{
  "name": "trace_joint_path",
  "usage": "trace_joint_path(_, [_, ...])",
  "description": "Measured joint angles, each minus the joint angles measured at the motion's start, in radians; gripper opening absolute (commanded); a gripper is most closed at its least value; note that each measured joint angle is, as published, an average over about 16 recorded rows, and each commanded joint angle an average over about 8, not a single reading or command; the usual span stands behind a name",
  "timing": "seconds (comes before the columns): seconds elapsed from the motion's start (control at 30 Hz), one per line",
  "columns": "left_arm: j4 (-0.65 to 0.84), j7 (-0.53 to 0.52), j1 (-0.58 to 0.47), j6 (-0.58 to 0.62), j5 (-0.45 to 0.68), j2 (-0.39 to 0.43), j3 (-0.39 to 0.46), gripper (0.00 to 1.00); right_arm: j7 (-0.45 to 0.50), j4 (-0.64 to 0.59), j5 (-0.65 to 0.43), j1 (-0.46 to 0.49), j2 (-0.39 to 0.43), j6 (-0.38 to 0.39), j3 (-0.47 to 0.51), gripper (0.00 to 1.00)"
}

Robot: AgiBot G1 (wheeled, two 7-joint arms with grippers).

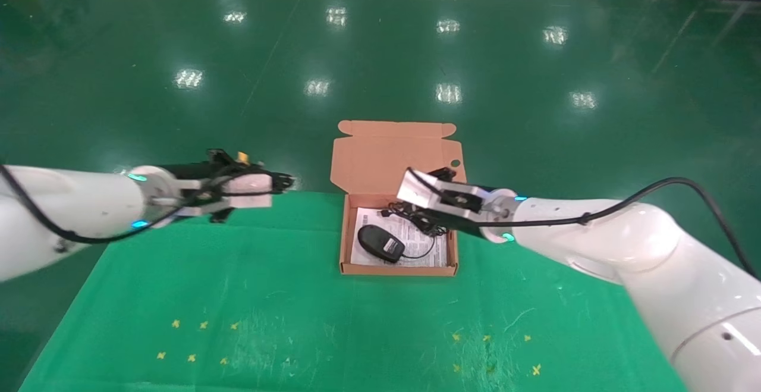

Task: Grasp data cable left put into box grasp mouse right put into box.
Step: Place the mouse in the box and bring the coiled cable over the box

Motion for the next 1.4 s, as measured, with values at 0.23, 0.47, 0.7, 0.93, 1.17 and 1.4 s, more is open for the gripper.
trace_joint_path(0.23, [0.077, 0.014, 0.042, -0.118, 0.022, 0.101, 0.025, 0.00, 0.065, 0.138, -0.026, -0.011, 0.117, -0.007, 0.003, 1.00])
trace_joint_path(0.47, [0.181, 0.050, 0.065, -0.242, 0.016, 0.208, 0.059, 0.00, 0.193, 0.325, -0.088, -0.032, 0.254, -0.023, -0.002, 1.00])
trace_joint_path(0.7, [0.254, 0.067, 0.061, -0.332, -0.041, 0.275, 0.133, 0.00, 0.360, 0.506, -0.181, -0.053, 0.364, -0.041, -0.008, 1.00])
trace_joint_path(0.93, [0.285, 0.038, 0.040, -0.402, -0.121, 0.295, 0.253, 0.00, 0.512, 0.643, -0.281, -0.068, 0.431, -0.063, -0.011, 1.00])
trace_joint_path(1.17, [0.301, 0.001, 0.011, -0.449, -0.178, 0.299, 0.365, 0.69, 0.604, 0.723, -0.352, -0.076, 0.462, -0.085, -0.012, 1.00])
trace_joint_path(1.4, [0.308, -0.012, -0.003, -0.462, -0.198, 0.301, 0.407, 1.00, 0.629, 0.746, -0.376, -0.079, 0.469, -0.094, -0.013, 1.00])
